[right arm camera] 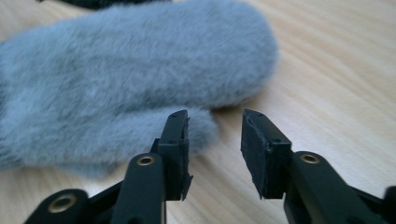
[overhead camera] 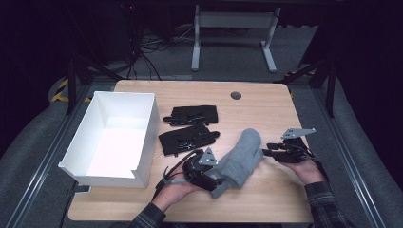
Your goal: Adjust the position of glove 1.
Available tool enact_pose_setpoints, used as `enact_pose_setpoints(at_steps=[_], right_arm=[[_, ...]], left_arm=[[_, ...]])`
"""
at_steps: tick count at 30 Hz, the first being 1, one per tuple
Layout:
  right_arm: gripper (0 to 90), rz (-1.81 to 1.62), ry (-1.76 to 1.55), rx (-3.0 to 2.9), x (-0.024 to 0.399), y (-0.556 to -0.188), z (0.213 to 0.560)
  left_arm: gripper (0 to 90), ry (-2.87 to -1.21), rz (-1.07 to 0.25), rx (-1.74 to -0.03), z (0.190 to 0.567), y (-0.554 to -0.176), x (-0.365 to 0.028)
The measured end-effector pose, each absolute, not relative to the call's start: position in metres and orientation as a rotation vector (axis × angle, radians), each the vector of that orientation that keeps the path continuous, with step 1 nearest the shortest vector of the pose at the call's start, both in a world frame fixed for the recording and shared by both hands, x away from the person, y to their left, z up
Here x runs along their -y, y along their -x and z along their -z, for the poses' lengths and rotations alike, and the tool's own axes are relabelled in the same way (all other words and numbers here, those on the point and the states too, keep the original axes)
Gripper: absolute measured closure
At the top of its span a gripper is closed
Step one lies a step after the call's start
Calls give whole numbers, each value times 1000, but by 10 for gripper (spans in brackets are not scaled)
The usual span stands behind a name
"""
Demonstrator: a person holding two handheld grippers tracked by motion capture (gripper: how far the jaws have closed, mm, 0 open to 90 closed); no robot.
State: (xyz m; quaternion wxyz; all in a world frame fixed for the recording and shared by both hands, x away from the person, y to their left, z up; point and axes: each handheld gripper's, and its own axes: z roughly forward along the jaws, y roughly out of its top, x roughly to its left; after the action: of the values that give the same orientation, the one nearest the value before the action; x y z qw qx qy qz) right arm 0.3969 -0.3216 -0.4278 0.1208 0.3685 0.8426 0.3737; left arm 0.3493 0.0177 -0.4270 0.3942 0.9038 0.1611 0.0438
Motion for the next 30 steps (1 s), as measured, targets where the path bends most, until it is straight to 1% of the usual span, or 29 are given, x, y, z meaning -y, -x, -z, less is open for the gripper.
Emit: enact_pose_setpoints(at_steps=[3, 6, 8, 10, 11, 13, 14, 15, 17, 18, 21, 22, 25, 28, 30], right_arm=[[595, -1096, -1066, -2493, 320, -399, 432], [586, -1102, -1068, -2542, 319, -403, 436], [605, -1100, -1063, -2578, 318, -405, 440], [661, -1097, -1059, -2606, 317, -406, 443], [720, -1096, -1057, -2614, 317, -407, 443], [808, -1098, -1037, -2627, 316, -407, 444], [808, -1098, -1037, -2627, 316, -407, 444], [897, -1082, -1021, -2629, 315, -406, 444], [899, -1078, -1020, -2630, 314, -406, 444], [900, -1070, -1018, -2633, 314, -406, 444], [896, -1075, -1016, -2574, 318, -406, 440], [864, -1099, -1028, -2535, 321, -406, 436], [698, -1169, -1082, -2412, 329, -414, 424], [639, -1216, -1104, -2344, 331, -424, 419], [620, -1217, -1122, -2327, 328, -431, 418]], left_arm=[[345, -2316, -100, -395, 430, -351, -12], [412, -2326, -101, -381, 432, -352, -8], [481, -2334, -97, -373, 434, -353, -6], [551, -2345, -84, -369, 434, -354, -4], [591, -2346, -83, -363, 434, -354, -3], [650, -2349, -84, -364, 434, -353, -2], [681, -2349, -84, -364, 434, -353, -2], [729, -2351, -82, -365, 434, -353, -2], [769, -2351, -82, -373, 433, -353, -2], [769, -2350, -82, -375, 433, -353, -3], [805, -2351, -83, -380, 431, -353, -3], [811, -2345, -83, -388, 430, -352, -4], [822, -2331, -80, -398, 426, -353, -8], [823, -2322, -80, -411, 424, -353, -10], [823, -2326, -72, -417, 424, -355, -12]])
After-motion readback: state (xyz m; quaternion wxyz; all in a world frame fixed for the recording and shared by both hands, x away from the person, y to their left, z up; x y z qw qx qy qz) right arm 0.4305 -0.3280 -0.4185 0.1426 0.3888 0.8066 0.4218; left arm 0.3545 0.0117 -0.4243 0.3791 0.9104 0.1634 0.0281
